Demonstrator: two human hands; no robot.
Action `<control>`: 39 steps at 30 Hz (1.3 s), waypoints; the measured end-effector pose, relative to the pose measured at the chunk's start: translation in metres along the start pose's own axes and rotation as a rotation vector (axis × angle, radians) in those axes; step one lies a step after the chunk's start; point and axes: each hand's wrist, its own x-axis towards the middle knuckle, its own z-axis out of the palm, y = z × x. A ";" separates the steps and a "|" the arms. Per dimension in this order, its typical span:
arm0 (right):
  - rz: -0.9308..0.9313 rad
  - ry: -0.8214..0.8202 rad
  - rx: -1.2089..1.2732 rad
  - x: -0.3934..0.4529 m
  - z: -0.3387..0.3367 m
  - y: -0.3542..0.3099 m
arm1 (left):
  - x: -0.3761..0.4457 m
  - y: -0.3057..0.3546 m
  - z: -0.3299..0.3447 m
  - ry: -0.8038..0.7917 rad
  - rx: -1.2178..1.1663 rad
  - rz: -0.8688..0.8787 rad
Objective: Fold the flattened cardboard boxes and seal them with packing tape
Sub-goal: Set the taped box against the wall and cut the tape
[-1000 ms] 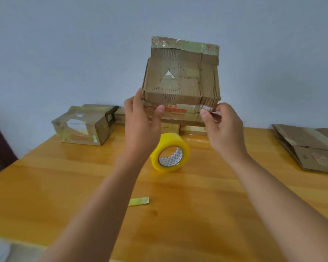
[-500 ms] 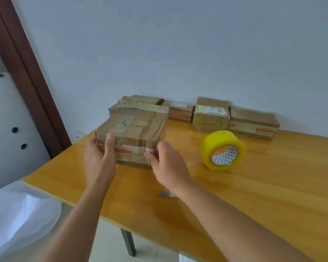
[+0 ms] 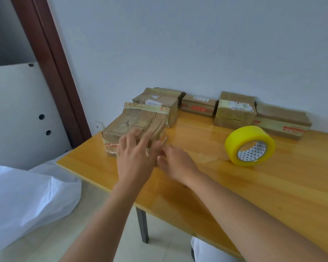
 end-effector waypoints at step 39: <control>0.702 0.466 -0.489 -0.317 -0.249 0.287 | -0.103 0.428 0.130 -0.541 -0.409 0.655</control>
